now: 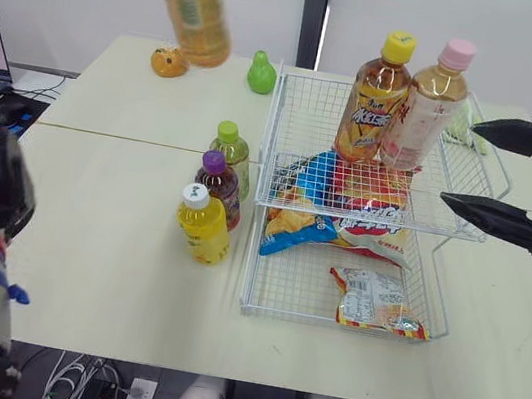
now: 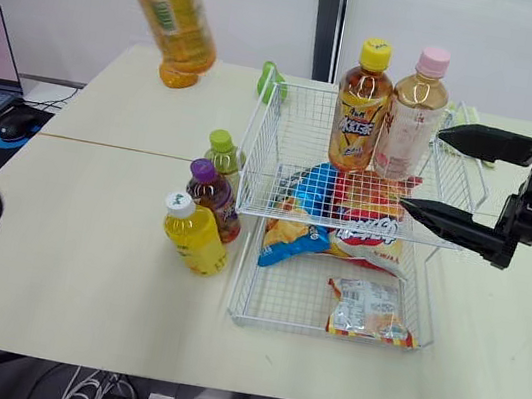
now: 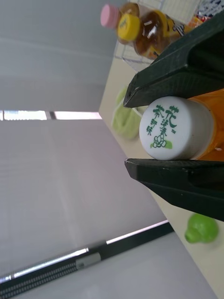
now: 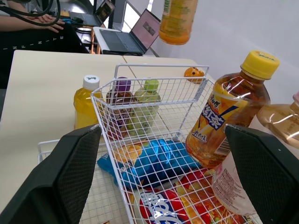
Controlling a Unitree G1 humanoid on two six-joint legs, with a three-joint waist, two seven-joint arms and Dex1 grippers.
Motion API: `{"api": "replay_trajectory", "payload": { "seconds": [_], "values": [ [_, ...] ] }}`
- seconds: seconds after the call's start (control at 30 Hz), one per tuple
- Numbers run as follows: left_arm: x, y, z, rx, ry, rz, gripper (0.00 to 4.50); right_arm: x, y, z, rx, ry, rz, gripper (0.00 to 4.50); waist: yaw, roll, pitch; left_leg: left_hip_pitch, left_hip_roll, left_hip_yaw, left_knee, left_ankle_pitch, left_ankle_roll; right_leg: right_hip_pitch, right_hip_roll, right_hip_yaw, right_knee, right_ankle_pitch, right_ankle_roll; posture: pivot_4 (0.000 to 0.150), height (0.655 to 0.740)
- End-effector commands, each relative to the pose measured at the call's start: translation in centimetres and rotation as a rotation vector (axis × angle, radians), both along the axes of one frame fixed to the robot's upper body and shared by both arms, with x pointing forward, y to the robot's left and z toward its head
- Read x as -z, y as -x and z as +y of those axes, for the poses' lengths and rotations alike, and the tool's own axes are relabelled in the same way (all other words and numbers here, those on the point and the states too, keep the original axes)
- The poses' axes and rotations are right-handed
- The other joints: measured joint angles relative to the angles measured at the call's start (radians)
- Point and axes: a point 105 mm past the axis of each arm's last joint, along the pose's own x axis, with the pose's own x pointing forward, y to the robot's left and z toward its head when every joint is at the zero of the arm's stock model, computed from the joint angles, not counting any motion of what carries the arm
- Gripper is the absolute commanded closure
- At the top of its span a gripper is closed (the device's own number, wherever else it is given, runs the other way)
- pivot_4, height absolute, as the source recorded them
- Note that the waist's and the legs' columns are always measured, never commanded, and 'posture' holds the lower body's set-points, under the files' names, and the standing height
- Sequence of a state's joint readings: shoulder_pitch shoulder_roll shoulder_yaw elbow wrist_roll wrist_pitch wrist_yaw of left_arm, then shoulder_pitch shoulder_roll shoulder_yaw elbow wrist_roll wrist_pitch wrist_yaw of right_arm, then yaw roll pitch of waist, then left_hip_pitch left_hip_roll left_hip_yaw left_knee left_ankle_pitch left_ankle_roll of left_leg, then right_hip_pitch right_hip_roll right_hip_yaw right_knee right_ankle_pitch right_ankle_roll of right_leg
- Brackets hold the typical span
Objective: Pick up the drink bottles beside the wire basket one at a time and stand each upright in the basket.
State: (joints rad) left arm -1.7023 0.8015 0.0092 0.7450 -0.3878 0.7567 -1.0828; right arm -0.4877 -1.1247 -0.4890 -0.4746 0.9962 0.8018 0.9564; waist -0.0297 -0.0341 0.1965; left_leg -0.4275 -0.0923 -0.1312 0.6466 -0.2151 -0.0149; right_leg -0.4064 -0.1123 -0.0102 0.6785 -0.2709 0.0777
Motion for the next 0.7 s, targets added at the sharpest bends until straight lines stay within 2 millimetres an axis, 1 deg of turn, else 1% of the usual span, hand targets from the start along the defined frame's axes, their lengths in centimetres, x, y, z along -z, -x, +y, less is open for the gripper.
{"api": "replay_trajectory", "payload": {
  "seconds": [0.03,0.17,0.33,0.4,0.47,0.7],
  "values": [
    [-3.1,1.7,-2.1,0.090,-0.001,-0.101,3.20,-1.2,0.7,-0.6,0.033,-0.003,-0.062,0.00,0.000,0.000,0.000,0.000,0.000,0.000,0.000,0.000,0.000,0.000,0.000,0.000,0.000,0.000,0.000,0.150,0.7400],
    [-3.6,1.8,-5.2,0.202,0.000,-0.084,3.20,-1.0,0.9,-0.9,0.051,-0.013,-0.060,0.00,-0.003,0.000,0.000,0.000,0.000,0.001,0.000,0.000,0.000,-0.001,0.000,0.000,0.000,0.000,0.000,0.150,0.7400],
    [-3.2,1.6,-7.7,0.285,-0.009,-0.057,3.20,-0.9,1.1,-1.2,0.071,-0.018,-0.066,0.00,-0.005,0.000,0.000,0.000,0.000,0.001,0.000,0.000,0.000,-0.001,0.000,0.001,0.001,0.000,0.001,0.150,0.7400],
    [-2.5,1.1,-8.6,0.299,-0.022,-0.042,3.20,-0.9,1.2,-1.2,0.077,-0.017,-0.070,0.00,-0.004,0.000,0.000,0.000,0.000,0.001,0.000,0.000,0.000,-0.001,0.000,0.001,0.001,0.000,0.001,0.150,0.7400],
    [-1.3,0.4,-9.2,0.297,-0.052,-0.029,3.20,-0.9,1.3,-1.2,0.080,-0.018,-0.073,0.00,-0.003,0.000,0.000,0.000,0.000,0.001,0.000,0.000,0.000,-0.001,0.000,0.001,0.001,0.000,0.001,0.150,0.7400],
    [1.6,-1.7,-10.2,0.275,-0.075,-0.013,3.20,-0.9,1.3,-1.2,0.088,-0.020,-0.083,0.00,-0.003,0.000,0.000,0.000,0.000,0.001,0.000,0.000,0.000,-0.001,0.000,0.001,0.001,0.000,0.000,0.150,0.7400]
  ]
}}
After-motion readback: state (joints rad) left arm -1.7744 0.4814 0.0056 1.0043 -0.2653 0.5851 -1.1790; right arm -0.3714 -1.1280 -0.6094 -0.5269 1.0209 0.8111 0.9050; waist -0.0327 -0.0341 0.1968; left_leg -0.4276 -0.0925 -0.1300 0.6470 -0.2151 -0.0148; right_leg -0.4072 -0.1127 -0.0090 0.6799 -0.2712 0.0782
